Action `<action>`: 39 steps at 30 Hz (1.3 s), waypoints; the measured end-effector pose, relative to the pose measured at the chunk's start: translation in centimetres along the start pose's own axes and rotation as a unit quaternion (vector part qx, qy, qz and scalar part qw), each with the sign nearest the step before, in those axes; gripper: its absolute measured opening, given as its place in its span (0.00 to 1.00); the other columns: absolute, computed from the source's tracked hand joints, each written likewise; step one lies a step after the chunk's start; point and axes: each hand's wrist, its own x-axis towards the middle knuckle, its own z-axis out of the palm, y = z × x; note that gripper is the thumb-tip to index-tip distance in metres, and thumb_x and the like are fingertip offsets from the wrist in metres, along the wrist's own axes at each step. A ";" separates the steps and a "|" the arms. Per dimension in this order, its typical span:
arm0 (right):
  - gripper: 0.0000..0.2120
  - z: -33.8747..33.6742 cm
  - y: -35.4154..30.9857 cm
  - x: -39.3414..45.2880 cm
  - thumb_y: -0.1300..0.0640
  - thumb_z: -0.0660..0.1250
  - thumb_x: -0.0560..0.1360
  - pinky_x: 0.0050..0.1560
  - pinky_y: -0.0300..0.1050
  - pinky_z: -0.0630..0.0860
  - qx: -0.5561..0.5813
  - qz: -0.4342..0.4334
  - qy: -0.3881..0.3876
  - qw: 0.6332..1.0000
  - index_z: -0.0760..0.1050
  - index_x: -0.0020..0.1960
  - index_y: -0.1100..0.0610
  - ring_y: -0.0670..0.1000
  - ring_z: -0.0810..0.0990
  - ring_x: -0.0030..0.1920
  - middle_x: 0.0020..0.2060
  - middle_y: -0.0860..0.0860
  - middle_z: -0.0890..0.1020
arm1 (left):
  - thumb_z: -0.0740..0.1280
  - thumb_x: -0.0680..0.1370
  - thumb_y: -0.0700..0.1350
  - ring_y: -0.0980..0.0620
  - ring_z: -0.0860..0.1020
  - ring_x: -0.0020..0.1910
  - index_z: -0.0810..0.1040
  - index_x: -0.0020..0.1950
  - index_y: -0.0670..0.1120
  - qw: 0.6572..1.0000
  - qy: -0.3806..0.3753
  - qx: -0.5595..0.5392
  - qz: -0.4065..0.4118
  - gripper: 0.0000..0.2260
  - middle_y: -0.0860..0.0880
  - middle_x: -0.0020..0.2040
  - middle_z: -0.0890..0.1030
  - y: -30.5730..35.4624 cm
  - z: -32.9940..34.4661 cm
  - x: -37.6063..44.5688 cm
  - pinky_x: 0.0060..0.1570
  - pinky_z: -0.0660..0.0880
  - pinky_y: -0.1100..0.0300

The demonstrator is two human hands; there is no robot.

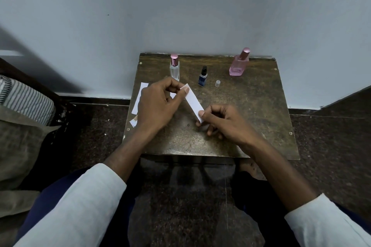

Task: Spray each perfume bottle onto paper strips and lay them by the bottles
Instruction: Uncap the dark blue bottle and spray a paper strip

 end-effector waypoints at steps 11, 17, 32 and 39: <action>0.09 -0.2 0.6 0.2 0.57 0.69 0.84 0.27 0.32 0.71 0.018 0.017 0.015 1.000 0.82 0.51 0.63 0.44 0.79 0.29 0.42 0.58 0.89 | 0.73 0.83 0.49 0.51 0.87 0.36 0.83 0.59 0.49 0.982 -0.080 -0.156 -0.066 0.07 0.51 0.40 0.88 0.5 0.5 -0.1 0.35 0.81 0.57; 0.08 -0.3 1.1 0.4 0.56 0.70 0.83 0.28 0.34 0.71 0.026 0.035 0.017 0.999 0.82 0.49 0.61 0.46 0.79 0.30 0.42 0.57 0.90 | 0.77 0.80 0.44 0.50 0.89 0.43 0.86 0.57 0.44 0.972 -0.100 -0.202 -0.067 0.07 0.49 0.43 0.89 0.4 0.7 -0.2 0.43 0.86 0.57; 0.06 -1.5 1.2 0.6 0.57 0.73 0.82 0.30 0.35 0.72 -0.015 0.048 -0.039 0.998 0.85 0.55 0.59 0.47 0.84 0.34 0.46 0.54 0.90 | 0.71 0.85 0.44 0.48 0.88 0.37 0.79 0.57 0.46 0.953 -0.108 -0.262 -0.105 0.04 0.44 0.47 0.88 1.1 0.4 -0.1 0.36 0.85 0.55; 0.09 -2.0 1.3 0.4 0.54 0.69 0.84 0.31 0.38 0.73 -0.033 0.045 0.019 0.998 0.83 0.55 0.59 0.49 0.85 0.33 0.46 0.52 0.90 | 0.72 0.82 0.47 0.51 0.83 0.35 0.82 0.55 0.46 0.905 -0.227 -0.347 -0.089 0.05 0.50 0.49 0.88 2.6 -1.1 -0.3 0.32 0.81 0.58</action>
